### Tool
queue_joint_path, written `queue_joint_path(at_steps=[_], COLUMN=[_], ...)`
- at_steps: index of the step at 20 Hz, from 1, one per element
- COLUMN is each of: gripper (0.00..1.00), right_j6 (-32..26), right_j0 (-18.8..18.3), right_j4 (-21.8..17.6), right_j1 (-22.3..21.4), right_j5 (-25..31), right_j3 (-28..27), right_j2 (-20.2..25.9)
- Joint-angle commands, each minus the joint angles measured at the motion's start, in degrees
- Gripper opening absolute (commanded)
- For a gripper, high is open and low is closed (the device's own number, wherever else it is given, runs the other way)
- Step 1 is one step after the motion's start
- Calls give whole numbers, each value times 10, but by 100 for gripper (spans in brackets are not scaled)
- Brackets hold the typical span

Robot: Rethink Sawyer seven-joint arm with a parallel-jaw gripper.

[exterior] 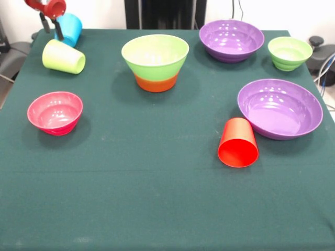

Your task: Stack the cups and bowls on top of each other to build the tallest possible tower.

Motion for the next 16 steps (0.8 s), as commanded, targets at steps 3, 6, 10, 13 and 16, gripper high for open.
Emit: queue_joint_path(at_steps=[3, 6, 10, 13, 16], gripper=[100, 100, 100, 100, 100], right_j6=[-72, -77, -89, -94, -96], right_j0=[33, 37, 36, 36, 37], right_j4=[-20, -17, -15, -14, -15], right_j1=[31, 38, 52, 61, 73], right_j5=[20, 28, 37, 38, 37], right_j3=[-31, -43, -65, -76, -87], right_j2=[35, 39, 45, 49, 52])
